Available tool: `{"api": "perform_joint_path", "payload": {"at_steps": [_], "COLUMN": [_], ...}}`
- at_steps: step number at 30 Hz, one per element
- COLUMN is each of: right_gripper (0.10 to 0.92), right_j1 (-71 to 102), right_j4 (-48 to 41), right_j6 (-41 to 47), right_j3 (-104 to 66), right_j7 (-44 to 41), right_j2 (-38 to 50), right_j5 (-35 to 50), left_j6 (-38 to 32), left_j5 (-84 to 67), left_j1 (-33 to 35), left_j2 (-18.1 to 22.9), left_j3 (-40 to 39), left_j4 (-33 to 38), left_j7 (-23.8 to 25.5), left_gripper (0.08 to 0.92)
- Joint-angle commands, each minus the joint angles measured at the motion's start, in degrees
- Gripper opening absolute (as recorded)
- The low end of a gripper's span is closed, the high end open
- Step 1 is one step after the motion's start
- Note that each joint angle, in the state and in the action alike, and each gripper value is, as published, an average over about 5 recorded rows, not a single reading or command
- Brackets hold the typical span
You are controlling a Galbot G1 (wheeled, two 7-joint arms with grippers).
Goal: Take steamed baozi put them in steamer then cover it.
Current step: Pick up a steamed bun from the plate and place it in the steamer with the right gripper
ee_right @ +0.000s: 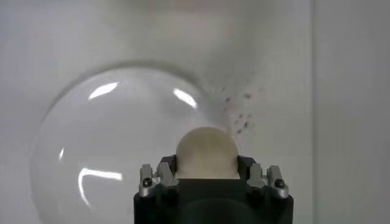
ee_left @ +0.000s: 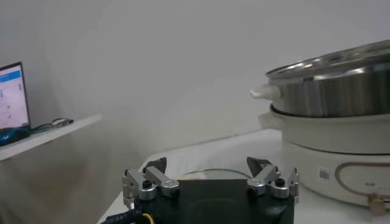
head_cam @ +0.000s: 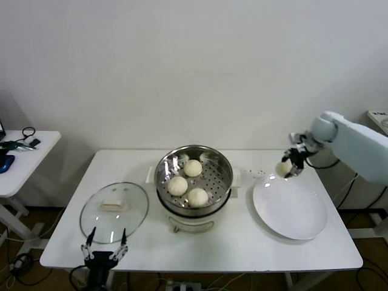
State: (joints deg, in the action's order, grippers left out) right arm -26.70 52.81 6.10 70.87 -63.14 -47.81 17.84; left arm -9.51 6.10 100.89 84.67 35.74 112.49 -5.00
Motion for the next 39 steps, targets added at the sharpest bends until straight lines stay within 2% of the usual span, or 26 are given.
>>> {"api": "perform_joint_path", "payload": {"at_steps": [1,6,15,23,39], "right_gripper": [0.645,0.645,0.652,0.653,0.653], "right_j1": [-20.8,-23.3,-23.6,-20.8,-15.3], "right_j4": [6.5,8.9,11.9,15.2,14.1], "right_j6": [6.5,8.6,11.2,12.8,13.1], "right_j3": [18.7,22.1,25.9,27.8,31.5], "right_j7": [3.4,6.1,10.7,13.9,14.7], "right_j2": [-7.4,-12.1,-20.8,-23.5,-25.7], "right_j5": [25.0,31.1,37.1,38.1,35.6], "left_j6": [0.0,-0.1,-0.2,-0.1,0.2], "left_j5": [1.2,1.8,1.7,0.3,-0.2], "left_j1": [0.2,0.8,0.6,0.1,-1.1], "left_j2": [-0.1,-0.6,-1.6,-2.6,-3.0], "left_j3": [-1.7,-2.8,-3.3,-2.6,-2.5], "left_j4": [0.5,1.1,1.0,0.5,-0.5], "left_j7": [0.3,0.9,1.4,1.3,1.2], "left_gripper": [0.823,0.823,0.823,0.823,0.823]}}
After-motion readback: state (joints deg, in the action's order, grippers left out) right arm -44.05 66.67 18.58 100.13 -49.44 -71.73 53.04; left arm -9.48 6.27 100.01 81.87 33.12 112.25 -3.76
